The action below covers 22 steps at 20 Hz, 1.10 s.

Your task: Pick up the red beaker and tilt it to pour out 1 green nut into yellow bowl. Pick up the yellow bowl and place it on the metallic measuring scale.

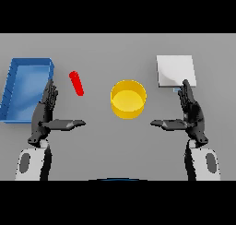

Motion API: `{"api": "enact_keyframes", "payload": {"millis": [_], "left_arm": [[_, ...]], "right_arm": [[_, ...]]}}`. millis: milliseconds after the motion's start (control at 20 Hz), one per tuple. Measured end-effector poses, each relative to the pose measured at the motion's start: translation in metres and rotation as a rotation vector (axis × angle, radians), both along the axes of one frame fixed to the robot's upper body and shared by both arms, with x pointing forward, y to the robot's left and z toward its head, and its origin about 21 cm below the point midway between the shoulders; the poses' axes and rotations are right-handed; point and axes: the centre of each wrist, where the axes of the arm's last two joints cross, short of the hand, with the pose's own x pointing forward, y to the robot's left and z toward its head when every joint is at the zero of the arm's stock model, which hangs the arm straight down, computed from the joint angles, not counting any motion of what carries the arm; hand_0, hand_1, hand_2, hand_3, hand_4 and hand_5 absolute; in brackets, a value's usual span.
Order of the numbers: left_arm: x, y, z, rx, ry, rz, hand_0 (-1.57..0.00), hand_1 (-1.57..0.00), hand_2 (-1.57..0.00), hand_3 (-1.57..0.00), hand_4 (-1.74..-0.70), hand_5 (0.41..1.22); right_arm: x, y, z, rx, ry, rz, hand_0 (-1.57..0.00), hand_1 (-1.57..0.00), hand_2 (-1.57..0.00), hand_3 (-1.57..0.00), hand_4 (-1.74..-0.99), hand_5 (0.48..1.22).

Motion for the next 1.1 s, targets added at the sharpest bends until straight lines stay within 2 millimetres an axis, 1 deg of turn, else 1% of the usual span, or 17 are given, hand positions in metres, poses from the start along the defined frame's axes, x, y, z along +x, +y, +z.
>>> {"api": "enact_keyframes", "payload": {"millis": [250, 300, 350, 400, 450, 550, 600, 650, 800, 850, 900, 1000, 1100], "left_arm": [[0.008, 0.001, 0.001, 0.001, 0.008, 0.002, 0.0, 0.0, 0.0, 0.0, -1.2, 0.652], [0.013, 0.003, 0.004, 0.005, 0.013, 0.004, 0.0, 0.0, 0.0, 0.0, -1.2, 0.652], [0.006, 0.003, 0.007, 0.079, -0.018, -0.025, 0.0, 0.0, 0.0, 0.0, -1.21, 0.649], [0.0, 0.0, 0.008, 0.119, -0.026, -0.05, 0.0, 0.0, 0.0, 0.0, -1.21, 0.65], [-0.005, -0.002, 0.01, 0.148, -0.032, -0.066, 0.0, 0.0, 0.0, 0.0, -1.22, 0.654], [-0.013, -0.001, 0.015, 0.18, -0.026, -0.082, 0.0, 0.0, 0.0, 0.0, -1.22, 0.66], [-0.013, -0.002, 0.018, 0.181, -0.012, -0.078, 0.0, 0.0, 0.0, 0.0, -1.23, 0.661], [-0.015, -0.001, 0.014, 0.193, -0.006, -0.084, 0.0, 0.0, 0.0, 0.0, -1.23, 0.662], [-0.005, -0.007, 0.018, 0.213, 0.006, -0.105, 0.0, 0.0, 0.0, 0.0, -1.28, 0.691], [0.001, -0.01, 0.012, 0.204, 0.031, -0.112, 0.0, 0.0, 0.0, 0.0, -1.3, 0.702], [0.008, -0.014, 0.011, 0.19, 0.031, -0.12, 0.0, 0.0, 0.0, 0.0, -1.33, 0.713], [0.017, -0.013, 0.01, 0.184, 0.013, -0.133, 0.0, 0.0, 0.0, 0.0, -1.37, 0.732], [0.03, -0.014, 0.005, 0.203, 0.045, -0.13, 0.0, 0.0, 0.0, 0.0, -1.38, 0.739]], "right_arm": [[-0.001, -0.003, 0.0, -0.001, 0.0, -0.001, 0.0, 0.0, 0.0, 0.0, -1.245, 0.681], [0.0, -0.005, 0.0, 0.003, 0.007, 0.001, 0.0, 0.0, 0.0, 0.0, -1.245, 0.681], [-0.01, -0.011, 0.002, -0.141, -0.086, 0.014, 0.0, 0.0, 0.0, 0.0, -1.242, 0.678], [-0.02, -0.011, 0.004, -0.225, -0.138, 0.033, 0.0, 0.0, 0.0, 0.0, -1.239, 0.679], [-0.025, -0.008, 0.003, -0.274, -0.145, 0.045, 0.0, 0.0, 0.0, 0.0, -1.235, 0.679], [-0.03, -0.001, 0.008, -0.31, -0.151, 0.048, 0.0, 0.0, 0.0, 0.0, -1.235, 0.678], [-0.032, -0.001, 0.009, -0.322, -0.146, 0.045, 0.0, 0.0, 0.0, 0.0, -1.241, 0.68], [-0.032, -0.002, 0.012, -0.312, -0.155, 0.052, 0.0, 0.0, 0.0, 0.0, -1.245, 0.681], [-0.031, 0.001, 0.013, -0.297, -0.137, 0.058, 0.0, 0.0, 0.0, 0.0, -1.265, 0.68], [-0.03, 0.001, 0.015, -0.272, -0.15, 0.07, 0.0, 0.0, 0.0, 0.0, -1.275, 0.68], [-0.029, 0.0, 0.015, -0.262, -0.146, 0.073, 0.0, 0.0, 0.0, 0.0, -1.28, 0.679], [-0.031, -0.005, 0.015, -0.256, -0.155, 0.067, 0.0, 0.0, 0.0, 0.0, -1.296, 0.677], [-0.033, 0.001, 0.012, -0.242, -0.15, 0.076, 0.0, 0.0, 0.0, 0.0, -1.308, 0.679]]}}
